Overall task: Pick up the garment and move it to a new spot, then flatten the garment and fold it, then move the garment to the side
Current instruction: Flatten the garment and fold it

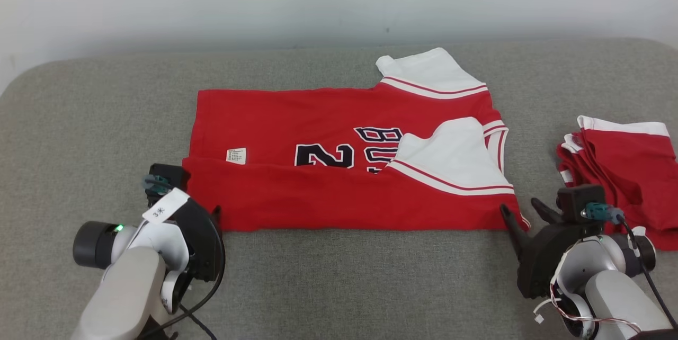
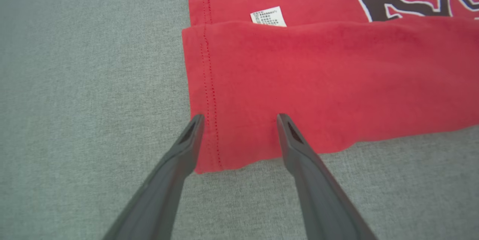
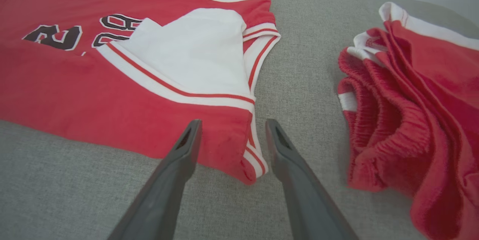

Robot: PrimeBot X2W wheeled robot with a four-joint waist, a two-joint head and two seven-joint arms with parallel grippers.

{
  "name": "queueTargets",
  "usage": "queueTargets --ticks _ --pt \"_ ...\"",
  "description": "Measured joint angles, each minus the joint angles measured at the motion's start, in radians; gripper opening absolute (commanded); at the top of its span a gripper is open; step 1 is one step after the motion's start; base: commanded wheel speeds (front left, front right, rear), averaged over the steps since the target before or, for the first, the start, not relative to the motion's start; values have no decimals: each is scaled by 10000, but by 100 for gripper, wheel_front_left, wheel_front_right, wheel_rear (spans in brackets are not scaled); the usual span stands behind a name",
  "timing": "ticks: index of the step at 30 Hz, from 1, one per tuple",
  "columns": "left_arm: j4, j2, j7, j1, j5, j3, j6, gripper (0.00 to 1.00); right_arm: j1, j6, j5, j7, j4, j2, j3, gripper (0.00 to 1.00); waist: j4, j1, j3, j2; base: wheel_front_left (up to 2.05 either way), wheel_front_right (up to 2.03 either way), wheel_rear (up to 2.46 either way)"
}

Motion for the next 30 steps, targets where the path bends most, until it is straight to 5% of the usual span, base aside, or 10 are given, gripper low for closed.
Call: queueTargets --ticks 1,2,4,16,21,26,30 --pt "36 -2 0 -46 2 -2 -2 100 -32 0 44 58 13 17 4 47 14 0 29 0 0 0 0" --pt "63 0 0 -80 2 -2 -4 100 -32 2 63 128 27 27 21 41 25 0 57 0 0 0 0" --pt "144 4 2 -140 2 4 -12 100 -29 2 88 174 121 54 61 1 39 0 95 0 0 0 0" --pt "604 345 290 -378 -82 261 -102 100 -58 56 88 339 186 105 213 0 -106 0 207 0 0 0 0" --pt "796 337 502 -582 -194 353 -117 49 -111 56 90 341 174 100 203 0 -186 0 302 0 0 0 0" --pt "920 326 679 -585 -322 355 -180 43 -151 56 102 347 140 82 182 0 -240 0 415 0 0 0 0" --pt "1058 320 729 -639 -341 364 -174 50 -151 56 102 347 142 81 174 0 -259 0 453 0 0 0 0"
